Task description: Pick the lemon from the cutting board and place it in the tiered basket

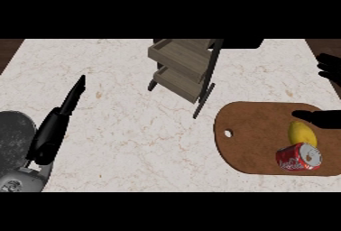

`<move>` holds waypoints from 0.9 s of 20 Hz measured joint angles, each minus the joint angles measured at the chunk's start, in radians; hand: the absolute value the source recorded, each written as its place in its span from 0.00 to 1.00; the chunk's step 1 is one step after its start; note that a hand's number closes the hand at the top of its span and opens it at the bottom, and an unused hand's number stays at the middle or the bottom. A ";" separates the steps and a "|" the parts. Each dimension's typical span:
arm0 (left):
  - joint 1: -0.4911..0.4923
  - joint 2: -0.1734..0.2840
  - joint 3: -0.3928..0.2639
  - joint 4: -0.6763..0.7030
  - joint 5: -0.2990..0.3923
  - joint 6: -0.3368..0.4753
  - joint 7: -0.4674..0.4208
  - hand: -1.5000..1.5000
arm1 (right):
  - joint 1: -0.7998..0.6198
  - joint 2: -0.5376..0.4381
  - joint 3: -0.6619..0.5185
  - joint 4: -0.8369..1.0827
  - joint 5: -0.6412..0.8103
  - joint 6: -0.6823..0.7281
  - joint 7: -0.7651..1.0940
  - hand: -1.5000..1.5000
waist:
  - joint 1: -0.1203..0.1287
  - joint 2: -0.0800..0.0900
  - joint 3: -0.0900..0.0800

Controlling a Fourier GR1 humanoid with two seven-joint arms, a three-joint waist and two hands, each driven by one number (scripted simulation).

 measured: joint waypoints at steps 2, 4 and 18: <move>0.007 0.004 0.002 -0.013 0.003 -0.004 0.003 0.50 | 0.009 -0.092 0.035 -0.026 0.038 0.053 0.098 0.00 | 0.000 -0.004 -0.002; 0.015 0.008 0.004 -0.018 0.001 -0.005 0.001 0.50 | 0.001 -0.182 0.060 -0.059 0.063 0.112 0.201 0.00 | 0.003 -0.005 -0.003; 0.025 -0.024 0.021 -0.015 -0.020 -0.037 -0.019 0.50 | -0.149 -0.270 0.255 -0.348 0.143 0.248 0.827 0.00 | 0.024 0.005 0.001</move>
